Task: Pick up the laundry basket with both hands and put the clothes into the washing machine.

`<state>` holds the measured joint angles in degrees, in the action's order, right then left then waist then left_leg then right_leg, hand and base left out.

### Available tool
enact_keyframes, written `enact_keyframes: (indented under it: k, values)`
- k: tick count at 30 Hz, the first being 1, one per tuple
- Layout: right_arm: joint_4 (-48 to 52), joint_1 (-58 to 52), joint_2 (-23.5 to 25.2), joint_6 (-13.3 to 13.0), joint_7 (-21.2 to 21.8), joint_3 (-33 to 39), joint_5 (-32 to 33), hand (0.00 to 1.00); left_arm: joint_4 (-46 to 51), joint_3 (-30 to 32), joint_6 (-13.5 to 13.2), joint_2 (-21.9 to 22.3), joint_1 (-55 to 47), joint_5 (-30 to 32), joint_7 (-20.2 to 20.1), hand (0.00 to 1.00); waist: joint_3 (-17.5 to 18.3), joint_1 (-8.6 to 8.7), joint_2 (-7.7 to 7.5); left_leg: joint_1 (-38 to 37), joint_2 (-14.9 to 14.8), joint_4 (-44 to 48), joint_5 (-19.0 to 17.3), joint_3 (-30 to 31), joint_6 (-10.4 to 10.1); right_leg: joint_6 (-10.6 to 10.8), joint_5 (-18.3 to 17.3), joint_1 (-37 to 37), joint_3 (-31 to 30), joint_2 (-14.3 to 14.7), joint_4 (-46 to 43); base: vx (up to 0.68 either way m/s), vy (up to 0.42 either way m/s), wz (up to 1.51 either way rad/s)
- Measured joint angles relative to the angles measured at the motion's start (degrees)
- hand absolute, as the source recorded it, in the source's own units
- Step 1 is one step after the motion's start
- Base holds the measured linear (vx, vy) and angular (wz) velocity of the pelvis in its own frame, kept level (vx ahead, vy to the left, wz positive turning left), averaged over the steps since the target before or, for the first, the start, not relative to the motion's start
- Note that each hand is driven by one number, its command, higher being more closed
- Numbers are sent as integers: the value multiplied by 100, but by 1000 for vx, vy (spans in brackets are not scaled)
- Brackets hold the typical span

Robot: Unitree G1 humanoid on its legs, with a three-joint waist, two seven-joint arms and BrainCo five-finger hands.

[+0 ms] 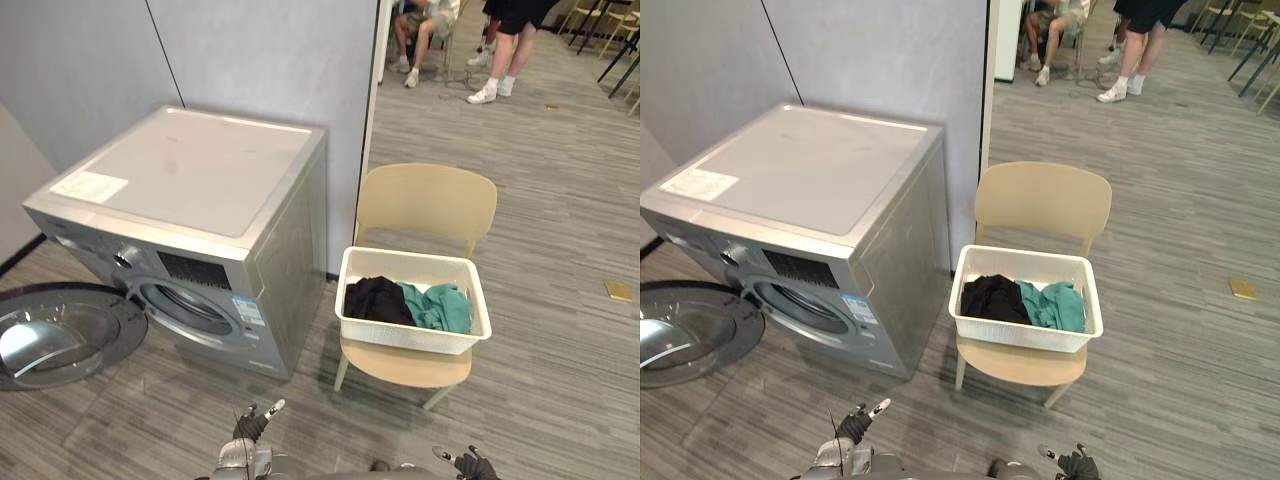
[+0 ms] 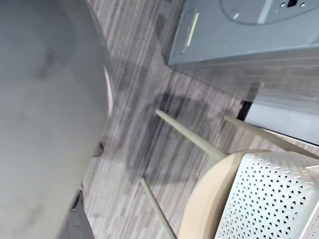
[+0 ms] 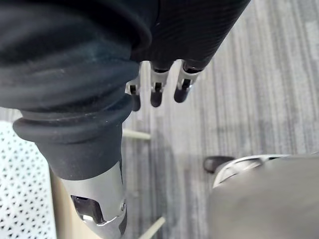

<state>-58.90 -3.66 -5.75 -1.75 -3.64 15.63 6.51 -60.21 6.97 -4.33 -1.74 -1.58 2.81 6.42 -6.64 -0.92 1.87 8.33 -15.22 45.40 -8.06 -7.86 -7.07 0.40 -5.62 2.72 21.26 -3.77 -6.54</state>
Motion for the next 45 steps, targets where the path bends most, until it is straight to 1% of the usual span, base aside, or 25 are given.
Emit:
enact_keyframes:
  k: [1,2,3,4,5,6,7,8,10,12,15,16,17,18,20,23,26,28,30,34,36,38,39,42,45]
  values:
    - [449,1,23,8,-3,7,12,0,6,32,-8,-12,-69,-45,0,0,-1,5,3,-16,-25,-535,-69,-39,88,43,-2,13,-154,-74,3,96,127,-48]
    - [728,1,30,12,-13,9,18,0,6,64,-15,-22,-90,-71,2,0,-2,1,1,-55,-54,-961,-67,-46,87,66,0,0,-227,-114,4,135,167,-47]
    - [1348,3,20,12,-57,9,24,0,-14,161,-1,-18,-131,-76,0,0,1,22,-6,-148,-89,-1950,-50,-10,70,145,30,-44,-316,-219,-6,125,218,-47]
    - [1931,21,-56,-26,-154,8,27,0,-15,248,-3,4,-162,-82,3,0,37,22,17,-250,-55,-2823,56,37,-16,276,27,-193,-440,-315,-58,97,244,-50]
    - [2173,60,-125,-60,-197,8,25,0,-13,274,-5,16,-177,-95,10,0,52,7,64,-235,-82,-3042,144,80,-149,339,26,-248,-517,-342,-89,108,326,-66]
    - [2569,162,-299,-94,-283,6,20,0,-24,275,-4,33,-227,-101,17,0,100,-4,215,-251,-103,-3177,387,117,-91,504,57,-294,-710,-354,-98,180,413,-74]
    - [2966,259,-405,-113,-368,8,-19,0,-103,268,0,33,-291,-95,8,0,207,26,400,-393,-99,-3309,382,11,-360,719,161,-218,-824,-365,-55,284,488,-65]
    - [3444,269,-352,-107,-410,-5,-96,0,-118,254,14,-75,-332,-18,13,0,265,81,179,-523,182,-3438,393,-141,-249,797,331,-140,-913,-593,115,262,384,-36]
    - [4280,356,-352,-152,-422,-97,-329,0,-115,245,18,-331,-359,107,5,0,310,123,-88,-608,513,-3570,366,-267,-185,926,480,-24,-952,-876,433,217,262,-6]
    - [4832,618,-410,-254,-488,-245,-651,0,-110,204,16,-497,-412,297,-2,0,341,116,-197,-681,632,-3607,362,-367,-176,939,659,49,-1036,-982,607,167,173,-13]
    - [5327,1112,-864,-453,-440,-797,-1018,0,-90,164,-4,-598,-445,460,-8,0,338,-25,-175,-910,631,-3744,362,-471,-176,938,726,176,-1020,-958,659,108,35,-14]
    - [5405,1262,-1034,-506,-370,-945,-1165,0,-82,131,-5,-627,-447,459,-8,0,347,-16,-156,-911,615,-3774,364,-462,-176,938,726,189,-978,-927,661,65,-20,6]
    - [5419,1438,-1280,-577,-348,-1104,-1278,0,-50,8,-6,-595,-440,457,-10,0,346,-19,-150,-908,600,-3849,402,-420,-131,939,726,194,-865,-895,678,44,-43,16]
    - [5418,1519,-1401,-584,-322,-1155,-1322,0,-12,-38,-7,-567,-441,456,-12,0,343,-14,-148,-901,598,-3905,440,-372,-134,939,726,187,-816,-887,682,23,-54,28]
    - [5270,1833,-1928,-600,-156,-1394,-1401,0,238,-307,-54,-491,-433,451,-30,0,302,-11,-165,-835,597,-4182,604,-296,-150,938,726,85,-659,-854,667,-3,-42,28]
    - [5017,2256,-2354,-601,2,-1738,-1542,0,408,-473,-126,-469,-326,442,-41,0,130,-16,-200,-653,593,-4288,673,-184,-157,938,727,-70,-542,-835,657,-58,-24,20]
    - [4409,3002,-2719,-610,144,-2182,-1565,0,507,-577,-154,-398,-102,382,-81,0,-346,-44,-300,-300,591,-4225,769,-3,-127,937,726,-347,-415,-841,493,-129,1,27]
    - [3971,3454,-3027,-605,251,-2549,-1559,0,633,-615,-185,-403,89,208,-99,0,-727,-210,-341,-35,583,-4117,836,56,-116,930,730,-615,-408,-854,316,-142,14,14]
    - [3701,3772,-3157,-609,325,-2923,-1556,0,652,-615,-244,-421,200,120,-91,0,-951,-316,-332,116,586,-4039,857,90,-103,924,726,-774,-412,-875,186,-136,18,7]
    - [3131,4558,-3372,-646,524,-3731,-1567,0,684,-455,-310,-531,423,10,-16,0,-1397,-321,-327,553,627,-3820,895,162,-70,903,713,-1209,-422,-961,-107,-108,32,5]
    - [2875,4904,-3441,-661,525,-3993,-1807,0,672,-401,-301,-664,487,5,12,0,-1596,-322,-312,677,624,-3720,900,172,-62,868,692,-1342,-436,-977,-213,-103,24,-2]
    - [2672,5183,-3542,-663,523,-4077,-2038,0,644,-385,-271,-754,503,-11,32,0,-1757,-339,-295,856,623,-3643,907,210,-53,851,682,-1515,-435,-983,-291,-83,8,0]
    - [2542,5356,-3593,-643,503,-4076,-2073,0,634,-305,-257,-751,528,-228,102,0,-1869,-336,-276,962,624,-3621,937,241,-37,850,681,-1633,-433,-991,-358,-57,3,4]
    - [2248,5552,-3662,-551,486,-4077,-2255,0,611,-227,-243,-693,554,-726,282,0,-1917,-356,-231,1236,642,-3621,1015,301,-14,847,680,-1908,-411,-1013,-448,-48,-2,8]
    - [2033,5578,-3754,-446,428,-4070,-2325,0,628,-231,-259,-582,707,-901,397,0,-1976,-455,-127,1301,670,-3596,1016,321,-13,817,658,-1977,-401,-1044,-515,-10,7,6]
